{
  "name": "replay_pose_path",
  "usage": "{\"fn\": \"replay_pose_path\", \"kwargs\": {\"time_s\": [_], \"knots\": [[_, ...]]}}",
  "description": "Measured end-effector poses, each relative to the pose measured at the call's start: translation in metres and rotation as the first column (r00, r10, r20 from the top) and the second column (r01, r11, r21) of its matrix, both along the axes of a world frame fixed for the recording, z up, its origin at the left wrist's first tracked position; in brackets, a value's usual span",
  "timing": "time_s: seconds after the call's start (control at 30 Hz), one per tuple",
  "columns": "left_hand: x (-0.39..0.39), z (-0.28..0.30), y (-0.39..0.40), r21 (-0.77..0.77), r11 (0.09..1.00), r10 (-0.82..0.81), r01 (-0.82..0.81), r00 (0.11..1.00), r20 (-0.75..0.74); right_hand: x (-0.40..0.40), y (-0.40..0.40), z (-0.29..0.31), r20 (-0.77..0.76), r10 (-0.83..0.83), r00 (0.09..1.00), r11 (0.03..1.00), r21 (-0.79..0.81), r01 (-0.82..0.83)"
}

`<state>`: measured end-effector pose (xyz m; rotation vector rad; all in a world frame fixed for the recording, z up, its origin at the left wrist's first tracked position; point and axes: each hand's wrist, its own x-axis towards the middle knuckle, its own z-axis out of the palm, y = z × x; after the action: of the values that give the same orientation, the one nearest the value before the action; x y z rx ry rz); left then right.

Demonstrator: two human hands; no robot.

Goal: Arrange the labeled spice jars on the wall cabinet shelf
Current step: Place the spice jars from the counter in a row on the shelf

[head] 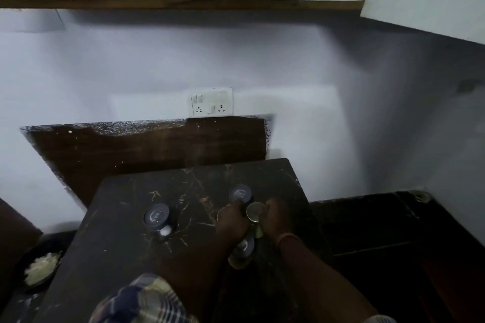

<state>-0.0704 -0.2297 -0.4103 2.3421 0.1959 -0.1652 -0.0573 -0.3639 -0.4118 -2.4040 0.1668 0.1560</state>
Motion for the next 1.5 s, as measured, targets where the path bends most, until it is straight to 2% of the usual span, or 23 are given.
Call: {"fn": "replay_pose_path", "kwargs": {"time_s": [0.1, 0.2, 0.33, 0.4, 0.47, 0.53, 0.63, 0.7, 0.77, 0.87, 0.9, 0.93, 1.0, 1.07, 1.13, 1.23, 1.33, 1.4, 1.5], "knots": [[0.019, -0.010, -0.016, 0.025, 1.000, 0.002, 0.000, 0.995, -0.102, 0.016, -0.007, -0.027, -0.124, 0.024, 0.992, 1.000, -0.009, -0.025], [0.035, -0.023, -0.032, -0.022, 1.000, 0.009, -0.013, 0.983, -0.183, 0.034, -0.011, -0.044, -0.206, 0.105, 0.973, 0.992, -0.043, -0.116], [0.049, -0.033, -0.041, -0.024, 1.000, 0.013, -0.020, 0.965, -0.262, 0.052, -0.013, -0.065, -0.201, 0.193, 0.960, 0.977, -0.050, -0.207], [0.055, -0.033, -0.040, 0.004, 0.999, -0.031, 0.034, 0.958, -0.285, 0.059, -0.014, -0.075, -0.186, 0.207, 0.960, 0.975, -0.037, -0.218], [0.058, -0.030, -0.039, -0.036, 0.999, -0.004, -0.007, 0.952, -0.306, 0.059, -0.016, -0.079, -0.143, 0.170, 0.975, 0.985, 0.058, -0.163], [0.062, -0.027, -0.038, -0.090, 0.994, 0.038, -0.068, 0.955, -0.294, 0.058, -0.017, -0.081, -0.104, 0.064, 0.993, 0.981, 0.189, -0.043], [0.068, -0.016, -0.039, -0.277, 0.949, 0.091, -0.150, 0.972, -0.215, 0.055, -0.019, -0.070, -0.111, -0.179, 0.978, 0.909, 0.361, 0.208], [0.075, -0.005, -0.037, -0.378, 0.904, 0.144, -0.200, 0.975, -0.169, 0.059, -0.021, -0.052, -0.115, -0.280, 0.953, 0.840, 0.451, 0.301], [0.084, 0.008, -0.034, -0.494, 0.827, 0.194, -0.268, 0.961, -0.197, 0.069, -0.024, -0.025, -0.065, -0.310, 0.948, 0.807, 0.509, 0.299], [0.095, 0.025, -0.026, -0.625, 0.638, 0.258, -0.449, 0.890, -0.376, 0.086, -0.024, 0.021, 0.065, -0.317, 0.946, 0.815, 0.529, 0.237], [0.097, 0.030, -0.022, -0.678, 0.554, 0.213, -0.483, 0.870, -0.445, 0.090, -0.022, 0.035, 0.107, -0.314, 0.943, 0.807, 0.554, 0.205], [0.100, 0.036, -0.018, -0.748, 0.401, 0.131, -0.528, 0.842, -0.524, 0.093, -0.019, 0.046, 0.134, -0.306, 0.942, 0.781, 0.602, 0.168], [0.108, 0.048, -0.005, -0.815, 0.175, -0.031, -0.552, 0.824, -0.565, 0.096, -0.010, 0.063, 0.122, -0.295, 0.948, 0.666, 0.738, 0.112], [0.111, 0.063, 0.011, -0.864, 0.077, -0.092, -0.498, 0.859, -0.503, 0.100, 0.002, 0.080, 0.087, -0.301, 0.950, 0.544, 0.834, 0.096], [0.116, 0.076, 0.025, -0.918, 0.031, -0.148, -0.396, 0.906, -0.396, 0.107, 0.014, 0.097, 0.061, -0.290, 0.955, 0.458, 0.885, 0.083], [0.124, 0.097, 0.043, -0.959, -0.056, -0.170, -0.279, 0.949, -0.266, 0.113, 0.031, 0.124, 0.097, -0.241, 0.966, 0.382, 0.924, 0.002], [0.132, 0.121, 0.054, -0.977, -0.139, -0.058, -0.159, 0.987, -0.152, 0.112, 0.047, 0.149, 0.154, -0.242, 0.958, 0.346, 0.936, -0.063], [0.134, 0.139, 0.062, -0.993, -0.099, 0.042, -0.057, 0.997, -0.061, 0.110, 0.059, 0.163, 0.196, -0.252, 0.948, 0.381, 0.920, -0.089], [0.137, 0.163, 0.073, -0.995, 0.048, 0.169, 0.092, 0.981, 0.098, 0.107, 0.078, 0.178, 0.281, -0.215, 0.935, 0.467, 0.871, -0.154]]}}
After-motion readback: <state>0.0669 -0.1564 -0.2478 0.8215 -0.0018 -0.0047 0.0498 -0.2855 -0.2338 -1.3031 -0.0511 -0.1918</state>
